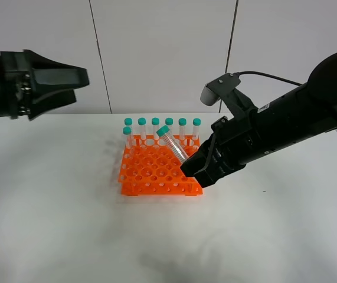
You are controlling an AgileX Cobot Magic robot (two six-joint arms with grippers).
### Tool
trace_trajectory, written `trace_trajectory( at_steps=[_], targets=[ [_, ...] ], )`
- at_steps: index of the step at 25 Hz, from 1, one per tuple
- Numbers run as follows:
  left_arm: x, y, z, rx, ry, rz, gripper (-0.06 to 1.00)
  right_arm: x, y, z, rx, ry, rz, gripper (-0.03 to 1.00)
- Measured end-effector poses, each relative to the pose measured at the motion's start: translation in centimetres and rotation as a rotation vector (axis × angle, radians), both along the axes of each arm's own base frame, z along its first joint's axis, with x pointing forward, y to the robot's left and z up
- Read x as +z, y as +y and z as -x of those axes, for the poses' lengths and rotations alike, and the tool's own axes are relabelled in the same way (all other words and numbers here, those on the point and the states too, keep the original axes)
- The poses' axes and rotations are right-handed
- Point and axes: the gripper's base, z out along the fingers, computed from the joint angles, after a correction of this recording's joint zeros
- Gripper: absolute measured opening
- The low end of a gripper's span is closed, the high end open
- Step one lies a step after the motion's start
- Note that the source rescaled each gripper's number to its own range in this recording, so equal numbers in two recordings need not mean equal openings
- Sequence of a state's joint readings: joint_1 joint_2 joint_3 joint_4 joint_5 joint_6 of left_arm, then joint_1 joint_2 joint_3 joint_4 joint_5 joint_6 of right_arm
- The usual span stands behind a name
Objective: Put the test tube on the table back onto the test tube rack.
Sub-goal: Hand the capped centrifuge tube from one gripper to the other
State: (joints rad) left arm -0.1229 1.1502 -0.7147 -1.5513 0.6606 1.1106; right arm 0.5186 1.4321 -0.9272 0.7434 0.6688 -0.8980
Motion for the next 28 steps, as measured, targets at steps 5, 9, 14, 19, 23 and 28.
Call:
trace_trajectory(
  at_steps=[5,9,14,19,23,28],
  targets=[
    [-2.8,-4.9,-0.7,-0.087,0.079,-0.019,1.0,0.1,0.1,0.0,-0.007,0.007,-0.013,0.03],
    [-4.6,-7.2,-1.5,-0.133,0.102,-0.066,1.0,0.1,0.1,0.0,-0.009,0.009,-0.018,0.03],
    [-4.9,-8.0,-2.8,-0.133,0.116,-0.067,1.0,0.2,0.1,0.1,-0.009,0.008,-0.02,0.03],
    [-5.9,-8.3,-3.1,-0.142,0.145,-0.077,1.0,0.5,0.1,0.2,-0.016,0.005,-0.038,0.03],
    [-6.2,-8.6,-3.1,-0.163,0.157,-0.07,1.0,0.5,0.1,0.2,-0.014,0.008,-0.038,0.03],
    [-6.1,-8.7,-3.0,-0.181,0.157,-0.058,1.0,0.4,0.1,0.5,0.003,0.031,-0.035,0.03]
  ],
)
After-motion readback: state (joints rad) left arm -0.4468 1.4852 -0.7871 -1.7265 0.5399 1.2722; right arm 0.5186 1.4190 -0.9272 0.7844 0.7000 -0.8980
